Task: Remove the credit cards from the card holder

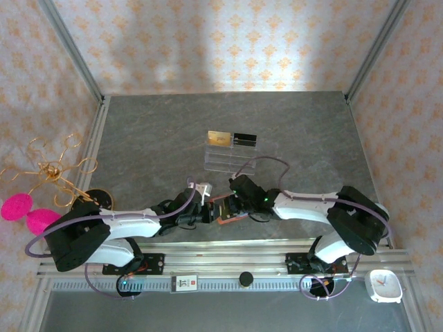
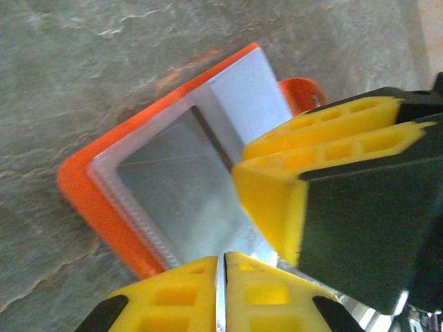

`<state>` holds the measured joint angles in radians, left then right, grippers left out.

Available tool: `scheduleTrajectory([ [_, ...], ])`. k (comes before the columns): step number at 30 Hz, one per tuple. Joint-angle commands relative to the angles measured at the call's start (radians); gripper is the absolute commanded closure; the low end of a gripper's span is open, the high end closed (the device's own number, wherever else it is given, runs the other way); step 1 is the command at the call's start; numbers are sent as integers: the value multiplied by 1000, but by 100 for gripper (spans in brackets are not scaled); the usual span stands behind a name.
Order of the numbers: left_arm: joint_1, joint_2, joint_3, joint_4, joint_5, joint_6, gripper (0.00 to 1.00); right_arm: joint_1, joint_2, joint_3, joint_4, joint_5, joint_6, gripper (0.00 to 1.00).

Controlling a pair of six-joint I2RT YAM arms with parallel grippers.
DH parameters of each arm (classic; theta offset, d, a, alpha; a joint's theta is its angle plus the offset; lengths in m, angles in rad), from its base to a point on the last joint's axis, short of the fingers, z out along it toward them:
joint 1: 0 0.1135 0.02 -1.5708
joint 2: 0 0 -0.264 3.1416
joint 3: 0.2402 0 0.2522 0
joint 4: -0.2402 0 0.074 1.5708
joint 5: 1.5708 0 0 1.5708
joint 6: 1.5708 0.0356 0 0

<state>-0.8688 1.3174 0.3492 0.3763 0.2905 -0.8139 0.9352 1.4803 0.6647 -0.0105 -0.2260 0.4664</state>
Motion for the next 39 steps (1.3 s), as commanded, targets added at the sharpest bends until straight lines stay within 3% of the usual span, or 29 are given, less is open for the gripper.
scheduleTrajectory([
  [1, 1, 0, -16, -48, -63, 4, 91, -16, 4, -17, 10, -7, -7, 77],
  [17, 70, 131, 2, 19, -49, 54, 94, -65, 62, -51, 72, -106, 10, 76],
  [24, 81, 188, 38, 57, -25, 68, 94, -65, 81, -76, 121, -158, 36, 84],
  [31, 119, 204, 67, 32, -15, 94, 97, -66, 28, -113, 137, -72, 105, 100],
  [35, 160, 96, 11, 9, -23, 84, 96, -65, -37, -139, 128, 34, 173, 100],
  [39, 155, -48, -33, -45, -52, 59, 89, -65, -72, -146, 125, 94, 221, 100],
])
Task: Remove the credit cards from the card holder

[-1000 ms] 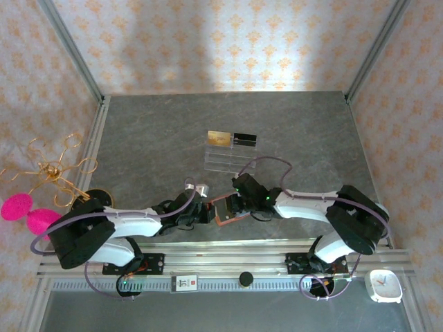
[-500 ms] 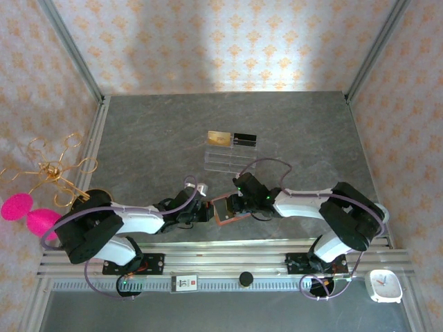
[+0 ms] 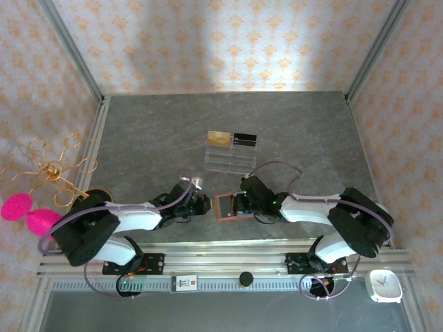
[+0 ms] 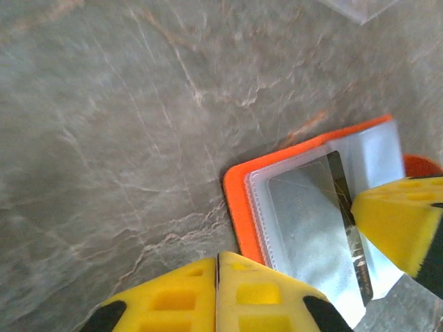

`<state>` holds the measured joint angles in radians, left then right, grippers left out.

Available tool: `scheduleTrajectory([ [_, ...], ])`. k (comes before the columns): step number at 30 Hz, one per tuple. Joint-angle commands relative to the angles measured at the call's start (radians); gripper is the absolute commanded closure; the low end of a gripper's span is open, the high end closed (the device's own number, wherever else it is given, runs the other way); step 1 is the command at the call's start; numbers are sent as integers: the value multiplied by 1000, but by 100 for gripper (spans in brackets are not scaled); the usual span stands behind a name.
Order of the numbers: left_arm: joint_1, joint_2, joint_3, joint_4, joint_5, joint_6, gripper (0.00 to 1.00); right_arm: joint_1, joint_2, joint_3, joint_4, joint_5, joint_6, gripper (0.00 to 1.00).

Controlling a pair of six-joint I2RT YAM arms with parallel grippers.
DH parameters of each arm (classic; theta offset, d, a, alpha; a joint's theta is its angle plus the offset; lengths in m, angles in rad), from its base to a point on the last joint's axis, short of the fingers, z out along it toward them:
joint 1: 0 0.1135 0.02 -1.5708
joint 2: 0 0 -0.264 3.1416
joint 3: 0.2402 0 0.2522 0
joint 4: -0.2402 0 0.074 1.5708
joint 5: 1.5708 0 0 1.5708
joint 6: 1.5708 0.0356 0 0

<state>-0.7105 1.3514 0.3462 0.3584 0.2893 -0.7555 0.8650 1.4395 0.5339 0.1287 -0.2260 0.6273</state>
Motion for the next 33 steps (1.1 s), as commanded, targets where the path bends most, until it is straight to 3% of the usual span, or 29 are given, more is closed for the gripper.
scheduleTrajectory([
  [1, -13, -110, -37, -13, -52, -8, 86, 4, -34, -15, -8, 94, 66, 100],
  [4, -86, -107, 15, -7, -77, -10, 84, 5, -32, -17, 4, 94, 84, 100],
  [8, -139, 14, 85, 56, -45, -9, 81, 5, -47, -18, 6, 90, 82, 100],
  [14, -137, 145, 104, 102, -45, -24, 84, 5, -54, -21, -1, 46, 47, 99],
  [18, -130, 175, 101, 90, -42, -34, 90, 5, -57, -27, 1, 6, 16, 84],
  [21, -130, 187, 99, 90, -28, -34, 94, 5, -36, -25, 3, -23, 2, 79],
  [33, -130, 169, 70, 103, 8, -62, 99, -29, 4, -25, -8, -37, -4, 73],
])
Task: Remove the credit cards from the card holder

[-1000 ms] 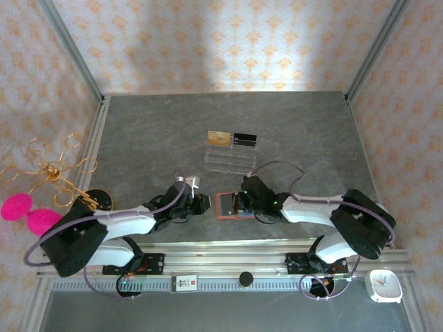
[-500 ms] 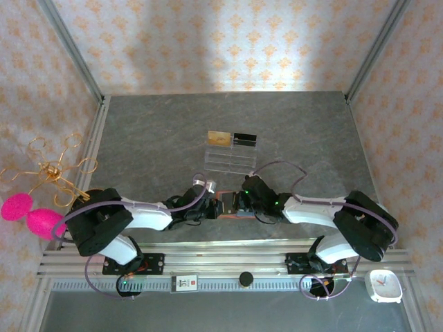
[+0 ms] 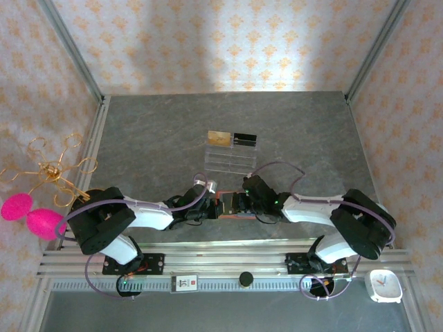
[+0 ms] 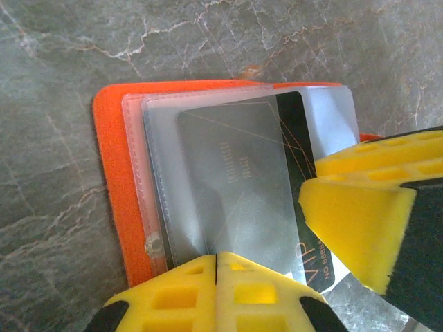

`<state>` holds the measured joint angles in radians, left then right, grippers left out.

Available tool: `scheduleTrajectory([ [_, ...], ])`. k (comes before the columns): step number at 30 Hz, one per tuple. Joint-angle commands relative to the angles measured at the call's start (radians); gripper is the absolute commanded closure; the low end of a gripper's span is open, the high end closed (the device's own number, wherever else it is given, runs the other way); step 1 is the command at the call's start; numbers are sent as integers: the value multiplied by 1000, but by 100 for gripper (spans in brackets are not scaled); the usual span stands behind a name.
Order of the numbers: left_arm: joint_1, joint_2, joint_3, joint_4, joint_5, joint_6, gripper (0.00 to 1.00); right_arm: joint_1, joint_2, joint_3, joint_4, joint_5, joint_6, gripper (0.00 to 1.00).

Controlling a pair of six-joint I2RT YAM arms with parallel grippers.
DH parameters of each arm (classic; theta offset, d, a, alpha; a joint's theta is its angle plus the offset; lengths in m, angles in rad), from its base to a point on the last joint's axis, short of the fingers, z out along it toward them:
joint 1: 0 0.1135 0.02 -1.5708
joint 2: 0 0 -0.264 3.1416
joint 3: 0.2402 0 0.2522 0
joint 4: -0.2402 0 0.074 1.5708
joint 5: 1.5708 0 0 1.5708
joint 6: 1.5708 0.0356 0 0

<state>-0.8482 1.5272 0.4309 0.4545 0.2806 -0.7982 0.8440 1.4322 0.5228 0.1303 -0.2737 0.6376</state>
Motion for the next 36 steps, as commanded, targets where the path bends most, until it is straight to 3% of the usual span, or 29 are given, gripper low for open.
scheduleTrajectory([
  [1, 8, -11, -20, 10, 18, -22, 99, -11, 8, -19, -11, 17, -13, 71],
  [7, 8, 9, -20, 30, 43, -26, 100, -19, 15, -37, 78, -95, -35, 80],
  [13, 8, 2, -17, 12, 38, -27, 100, -22, -3, -43, 48, -48, -34, 100],
  [23, 18, 2, -50, 71, 71, -46, 100, -117, -201, -116, -85, 35, -44, 100],
  [29, 26, -65, -25, 49, 83, -13, 100, -138, -338, -94, -142, 11, -107, 100],
  [33, 63, -222, -32, 68, 92, 15, 79, -140, -414, -54, -144, -3, -154, 100],
  [36, 111, -328, -59, 107, 129, 38, 68, -141, -443, -29, -132, -24, -174, 100],
])
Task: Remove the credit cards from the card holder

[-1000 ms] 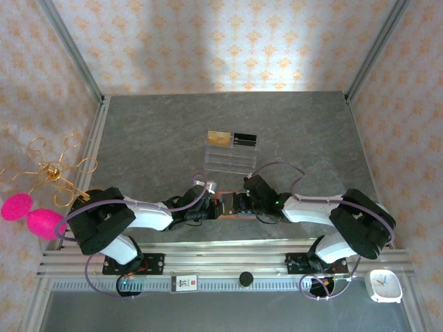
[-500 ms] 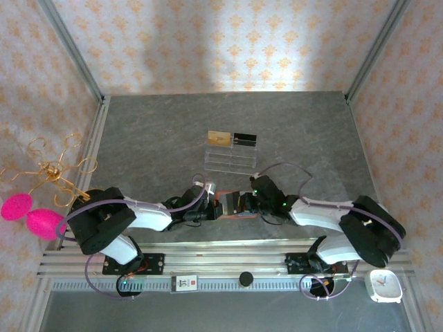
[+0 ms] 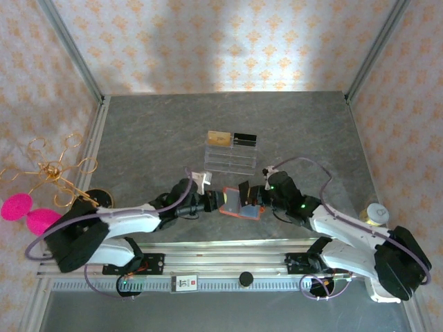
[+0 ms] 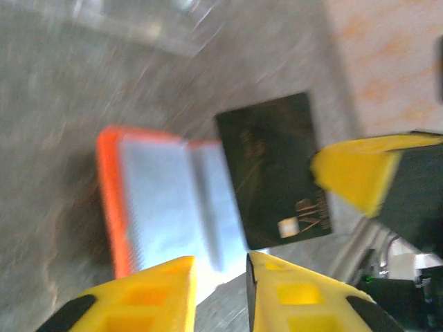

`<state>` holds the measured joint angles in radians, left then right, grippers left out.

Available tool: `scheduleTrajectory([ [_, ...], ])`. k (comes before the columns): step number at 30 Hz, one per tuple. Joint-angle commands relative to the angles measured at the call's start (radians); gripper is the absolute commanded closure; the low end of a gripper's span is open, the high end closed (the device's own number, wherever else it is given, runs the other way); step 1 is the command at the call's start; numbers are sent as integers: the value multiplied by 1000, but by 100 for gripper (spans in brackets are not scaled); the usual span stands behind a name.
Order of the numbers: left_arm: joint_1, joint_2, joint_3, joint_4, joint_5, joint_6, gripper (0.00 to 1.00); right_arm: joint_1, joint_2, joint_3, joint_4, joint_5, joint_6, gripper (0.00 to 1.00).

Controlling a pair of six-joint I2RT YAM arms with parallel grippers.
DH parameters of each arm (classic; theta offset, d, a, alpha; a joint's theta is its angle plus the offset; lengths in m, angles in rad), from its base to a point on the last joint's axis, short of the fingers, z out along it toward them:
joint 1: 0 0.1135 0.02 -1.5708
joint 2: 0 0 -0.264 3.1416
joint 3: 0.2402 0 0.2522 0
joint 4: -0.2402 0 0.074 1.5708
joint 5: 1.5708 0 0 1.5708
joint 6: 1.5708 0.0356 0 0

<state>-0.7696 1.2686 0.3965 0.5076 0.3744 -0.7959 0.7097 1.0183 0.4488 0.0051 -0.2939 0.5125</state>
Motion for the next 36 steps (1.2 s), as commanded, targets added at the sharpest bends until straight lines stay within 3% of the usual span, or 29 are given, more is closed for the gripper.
scheduleTrajectory([
  [1, 48, -97, -47, 101, 62, 28, 65, -7, -34, 46, 14, -29, -53, 100],
  [4, 85, -171, -121, 271, 112, -24, 56, -7, -48, 35, 121, -114, -37, 100],
  [9, 96, -216, -186, 475, 153, -74, 52, -7, -71, 38, 276, -224, -7, 100],
  [17, 107, -241, -240, 645, 182, -118, 47, -5, -80, 23, 467, -368, 63, 100],
  [22, 108, -228, -246, 718, 200, -138, 47, -5, -92, -8, 598, -387, 137, 100],
  [31, 105, -168, -236, 837, 227, -188, 59, 28, -42, 26, 653, -375, 157, 100],
  [36, 93, -136, -229, 881, 235, -201, 74, 49, -13, 29, 689, -343, 169, 100],
])
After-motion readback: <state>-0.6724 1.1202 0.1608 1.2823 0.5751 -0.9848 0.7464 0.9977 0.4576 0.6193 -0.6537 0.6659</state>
